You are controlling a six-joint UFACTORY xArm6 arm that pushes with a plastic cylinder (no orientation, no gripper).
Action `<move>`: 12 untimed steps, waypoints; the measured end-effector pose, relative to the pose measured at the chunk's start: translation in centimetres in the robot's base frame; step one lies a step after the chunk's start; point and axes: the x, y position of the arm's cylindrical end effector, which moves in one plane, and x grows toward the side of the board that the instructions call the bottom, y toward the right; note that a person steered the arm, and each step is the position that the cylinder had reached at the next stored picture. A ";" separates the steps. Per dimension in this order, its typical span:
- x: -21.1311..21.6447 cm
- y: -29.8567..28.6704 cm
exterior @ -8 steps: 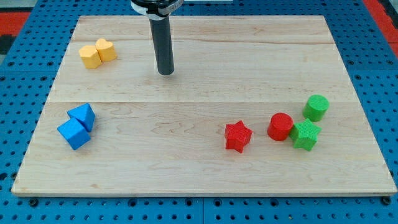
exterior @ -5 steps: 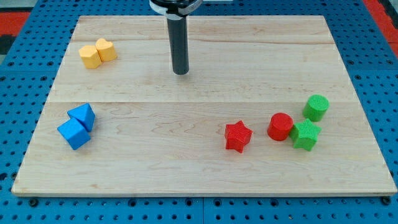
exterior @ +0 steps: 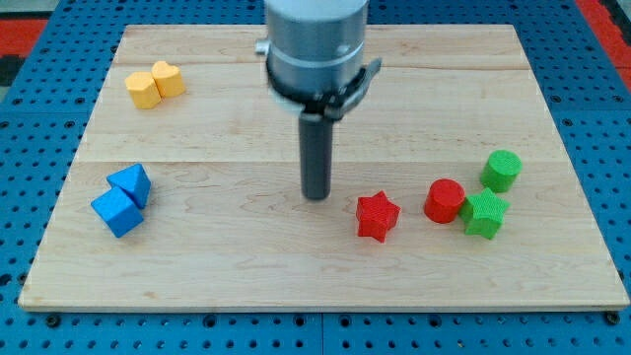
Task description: Push red star to the top center of the board
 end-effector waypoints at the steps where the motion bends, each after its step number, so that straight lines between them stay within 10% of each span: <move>1: 3.1 1.4; 4: 0.5 12.3; 7: -18.9 11.3; 9: -12.3 14.7; 11: -21.9 2.4; 12: -18.4 4.5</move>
